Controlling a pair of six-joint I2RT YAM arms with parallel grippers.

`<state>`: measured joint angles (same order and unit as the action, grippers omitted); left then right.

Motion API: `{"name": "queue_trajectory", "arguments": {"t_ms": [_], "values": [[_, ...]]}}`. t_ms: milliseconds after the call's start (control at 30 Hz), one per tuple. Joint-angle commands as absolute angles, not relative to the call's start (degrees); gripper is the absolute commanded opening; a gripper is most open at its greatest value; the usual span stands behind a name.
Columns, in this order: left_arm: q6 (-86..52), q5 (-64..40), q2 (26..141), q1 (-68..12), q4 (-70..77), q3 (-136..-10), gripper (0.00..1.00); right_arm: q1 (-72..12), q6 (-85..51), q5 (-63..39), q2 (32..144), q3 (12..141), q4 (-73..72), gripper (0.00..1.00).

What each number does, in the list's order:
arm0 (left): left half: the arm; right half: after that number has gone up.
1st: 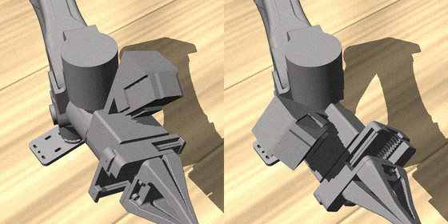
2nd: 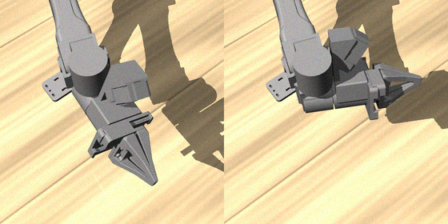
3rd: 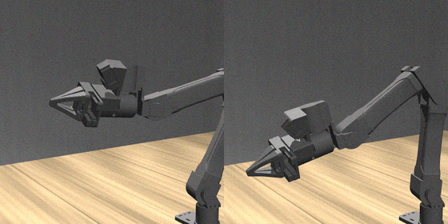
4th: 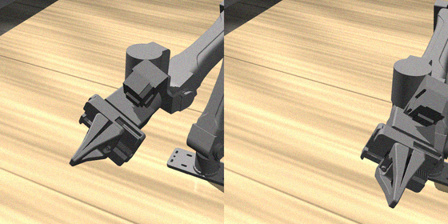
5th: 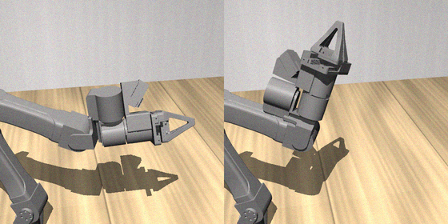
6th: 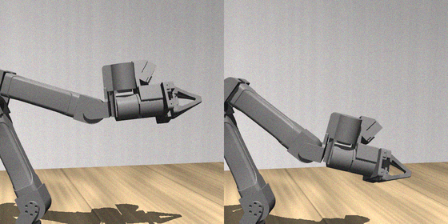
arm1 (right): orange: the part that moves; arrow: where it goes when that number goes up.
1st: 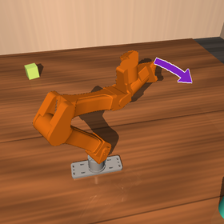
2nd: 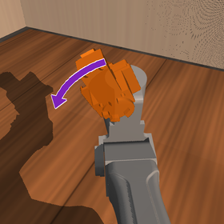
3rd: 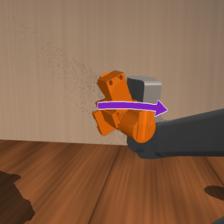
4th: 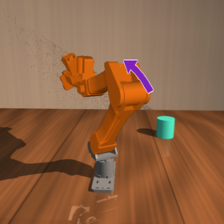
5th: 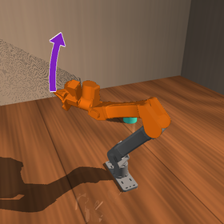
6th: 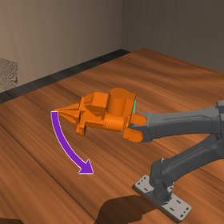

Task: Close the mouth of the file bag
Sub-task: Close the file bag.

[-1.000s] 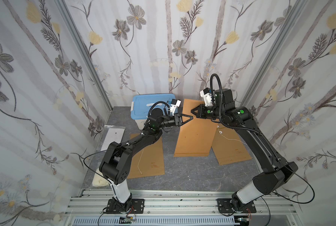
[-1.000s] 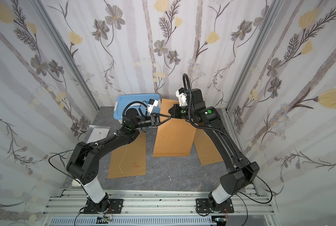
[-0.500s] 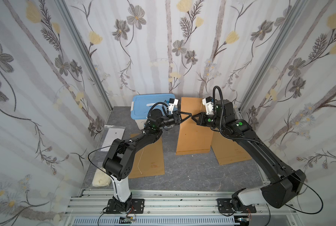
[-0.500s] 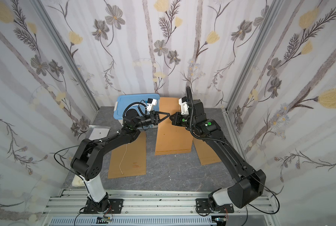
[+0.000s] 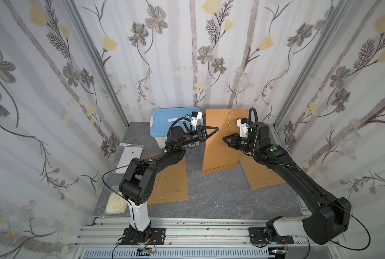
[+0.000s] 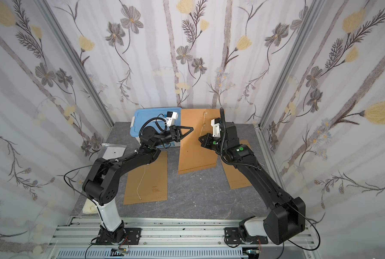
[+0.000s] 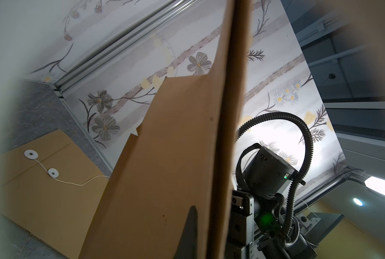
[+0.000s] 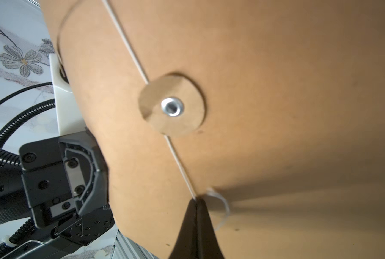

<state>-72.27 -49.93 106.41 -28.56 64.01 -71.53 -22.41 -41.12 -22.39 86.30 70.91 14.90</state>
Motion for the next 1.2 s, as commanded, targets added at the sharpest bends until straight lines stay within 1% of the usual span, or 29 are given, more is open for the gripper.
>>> {"name": "queue_trajectory", "arguments": {"t_ms": [0, 267, 600, 933, 1167], "values": [[-74.53, -50.23, 106.43, -28.39, 69.77, -71.37, 0.00, -21.76, -42.28, -23.47, 85.53, 70.01, 10.62, 0.00], [-75.76, -50.38, 106.24, -27.91, 71.63, -70.49, 0.00, -18.54, -41.90, -25.06, 83.79, 67.79, 11.42, 0.00], [-75.70, -50.69, 106.01, -27.60, 71.87, -69.60, 0.00, -12.84, -38.06, -27.49, 81.34, 68.96, 16.83, 0.00], [-76.93, -52.35, 105.82, -27.60, 73.40, -68.74, 0.00, -8.31, -33.07, -28.41, 83.57, 77.09, 25.83, 0.00], [-73.20, -53.78, 104.10, -28.51, 68.41, -67.64, 0.00, -8.10, -30.71, -26.63, 84.96, 83.24, 29.81, 0.00]]}}
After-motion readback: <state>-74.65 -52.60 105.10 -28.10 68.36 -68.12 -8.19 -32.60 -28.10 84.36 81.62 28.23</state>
